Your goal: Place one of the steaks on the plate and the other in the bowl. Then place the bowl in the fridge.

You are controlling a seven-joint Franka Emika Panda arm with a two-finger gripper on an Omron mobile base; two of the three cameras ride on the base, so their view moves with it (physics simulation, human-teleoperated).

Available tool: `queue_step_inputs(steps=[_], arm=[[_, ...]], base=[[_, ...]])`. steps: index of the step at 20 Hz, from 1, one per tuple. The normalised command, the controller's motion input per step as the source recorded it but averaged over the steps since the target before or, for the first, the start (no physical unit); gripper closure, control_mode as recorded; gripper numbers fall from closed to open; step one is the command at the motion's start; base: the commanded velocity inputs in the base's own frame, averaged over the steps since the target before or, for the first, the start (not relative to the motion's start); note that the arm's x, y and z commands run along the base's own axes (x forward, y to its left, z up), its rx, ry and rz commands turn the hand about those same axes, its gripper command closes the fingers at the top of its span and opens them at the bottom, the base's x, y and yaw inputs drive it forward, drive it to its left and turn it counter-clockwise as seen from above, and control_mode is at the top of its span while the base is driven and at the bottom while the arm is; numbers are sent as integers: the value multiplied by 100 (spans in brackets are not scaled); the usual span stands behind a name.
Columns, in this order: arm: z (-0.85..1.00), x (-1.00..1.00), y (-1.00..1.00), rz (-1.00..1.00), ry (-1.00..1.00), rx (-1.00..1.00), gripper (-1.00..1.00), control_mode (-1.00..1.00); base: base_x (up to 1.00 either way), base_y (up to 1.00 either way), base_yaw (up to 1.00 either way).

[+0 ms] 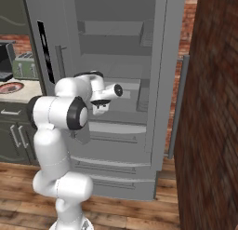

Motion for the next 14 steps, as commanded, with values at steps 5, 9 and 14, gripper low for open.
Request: queue_step_inputs(steps=[5,9,14], arm=[[-11,-1,32,7,0,1,-100,-100],[0,-3,21,6,0,4,-100,-100],[0,-45,33,11,0,6,-100,-100]], base=[[0,0,0],[0,0,0],[0,0,0]])
